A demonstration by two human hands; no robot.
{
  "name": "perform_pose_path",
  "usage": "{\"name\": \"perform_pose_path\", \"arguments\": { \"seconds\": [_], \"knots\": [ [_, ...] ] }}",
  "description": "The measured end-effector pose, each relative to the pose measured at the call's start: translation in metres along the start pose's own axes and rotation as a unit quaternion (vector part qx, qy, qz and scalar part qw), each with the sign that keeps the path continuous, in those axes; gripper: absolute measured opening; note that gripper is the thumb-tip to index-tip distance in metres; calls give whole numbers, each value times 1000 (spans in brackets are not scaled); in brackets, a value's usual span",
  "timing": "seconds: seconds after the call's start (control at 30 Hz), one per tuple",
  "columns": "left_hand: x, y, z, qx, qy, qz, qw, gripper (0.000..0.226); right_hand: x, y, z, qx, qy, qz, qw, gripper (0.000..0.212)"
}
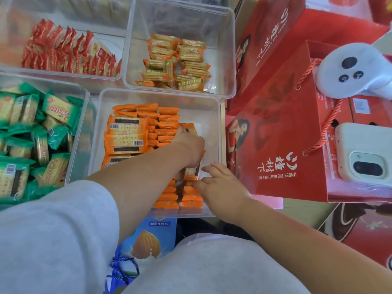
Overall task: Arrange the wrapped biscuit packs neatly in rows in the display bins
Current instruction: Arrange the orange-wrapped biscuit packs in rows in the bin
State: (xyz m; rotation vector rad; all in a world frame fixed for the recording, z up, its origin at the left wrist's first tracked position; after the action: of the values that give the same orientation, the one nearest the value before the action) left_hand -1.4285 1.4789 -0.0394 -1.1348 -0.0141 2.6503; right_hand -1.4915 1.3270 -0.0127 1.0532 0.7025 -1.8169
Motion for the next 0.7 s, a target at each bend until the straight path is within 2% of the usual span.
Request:
{"name": "perform_pose_path", "arguments": {
  "seconds": [0.13, 0.27, 0.4, 0.5, 0.6, 0.7],
  "knots": [
    [-4, -1, 0, 17, -4, 68, 998, 33, -2, 0, -1, 2, -9, -4, 1000, 34],
    [-9, 0, 7, 60, -24, 63, 996, 22, -8, -1, -2, 5, -22, -18, 1000, 32],
    [-12, 2, 17, 106, -29, 92, 990, 27, -14, -7, -4, 27, -3, 1, 1000, 33],
    [-6, -1, 31, 107, 30, 123, 986, 29, -12, -10, -7, 37, 2, 22, 999, 33],
    [9, -6, 50, 111, 96, 107, 983, 27, -10, -6, -7, 24, -5, 17, 1000, 31],
    [34, -5, 66, 113, 92, 81, 986, 37, -14, -2, -7, -6, 22, -20, 1000, 17]
  ]
}}
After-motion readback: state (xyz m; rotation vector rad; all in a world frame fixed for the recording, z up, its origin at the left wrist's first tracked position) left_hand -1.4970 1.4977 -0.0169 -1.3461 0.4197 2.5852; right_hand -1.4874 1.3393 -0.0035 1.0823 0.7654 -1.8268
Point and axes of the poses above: each hand's wrist, its own z-axis away from the middle knuckle, its own x-axis out of the palm, y = z × x, the point moved 1 cm from there along -z, towards the middle knuckle, and after that the axes turned 4 degrees about -y, right-handed, at the moved point
